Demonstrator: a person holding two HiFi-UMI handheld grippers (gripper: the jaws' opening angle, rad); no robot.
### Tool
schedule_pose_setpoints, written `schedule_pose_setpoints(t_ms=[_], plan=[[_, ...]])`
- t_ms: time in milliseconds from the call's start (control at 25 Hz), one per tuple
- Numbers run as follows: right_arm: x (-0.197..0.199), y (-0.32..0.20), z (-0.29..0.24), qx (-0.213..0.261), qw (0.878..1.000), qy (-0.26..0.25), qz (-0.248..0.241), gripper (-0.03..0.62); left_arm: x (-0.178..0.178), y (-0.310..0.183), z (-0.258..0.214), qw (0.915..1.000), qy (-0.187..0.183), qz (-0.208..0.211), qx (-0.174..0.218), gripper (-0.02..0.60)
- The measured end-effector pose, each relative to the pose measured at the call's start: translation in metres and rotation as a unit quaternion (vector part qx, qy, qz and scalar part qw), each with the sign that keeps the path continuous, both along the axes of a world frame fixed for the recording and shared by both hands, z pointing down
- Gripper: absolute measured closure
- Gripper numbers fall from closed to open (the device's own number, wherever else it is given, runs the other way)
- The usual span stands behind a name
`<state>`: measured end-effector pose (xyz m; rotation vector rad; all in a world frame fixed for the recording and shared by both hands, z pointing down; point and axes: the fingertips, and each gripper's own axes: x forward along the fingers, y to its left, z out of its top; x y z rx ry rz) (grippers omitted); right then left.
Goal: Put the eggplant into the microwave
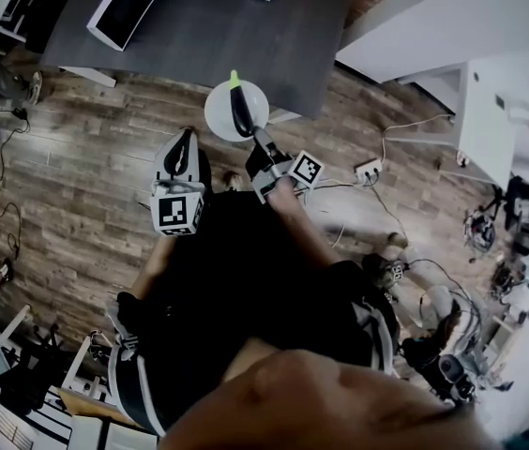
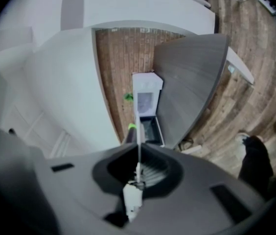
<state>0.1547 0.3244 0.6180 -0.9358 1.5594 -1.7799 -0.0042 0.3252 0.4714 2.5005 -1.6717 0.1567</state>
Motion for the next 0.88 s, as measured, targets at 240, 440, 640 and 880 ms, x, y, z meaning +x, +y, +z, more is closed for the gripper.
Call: schedule_pose_setpoints(t_ms=[240,440,640,880], plan=[[-0.02,-0.045,-0.006,0.003,1.0,-0.003,0.007,0.556,-0.022,-0.054,-0.007,0.9999,0.005,0.007,0.008,0.538],[-0.038,-0.082,-0.011,0.004,1.0,-0.003,0.022,0.556,-0.038,-0.097,-0.011,0.9998,0.006,0.019,0.007,0.538],[-0.06,-0.119,-0.019,0.006,1.0,-0.002,0.031,0.556,-0.055,-0.135,-0.008,0.9992,0.014,0.036,-0.005,0.538],[-0.082,-0.154,-0.027,0.01,0.999,-0.008,0.048,0.556,-0.077,-0.174,-0.008,0.9983,0.026,0.052,-0.011,0.538]])
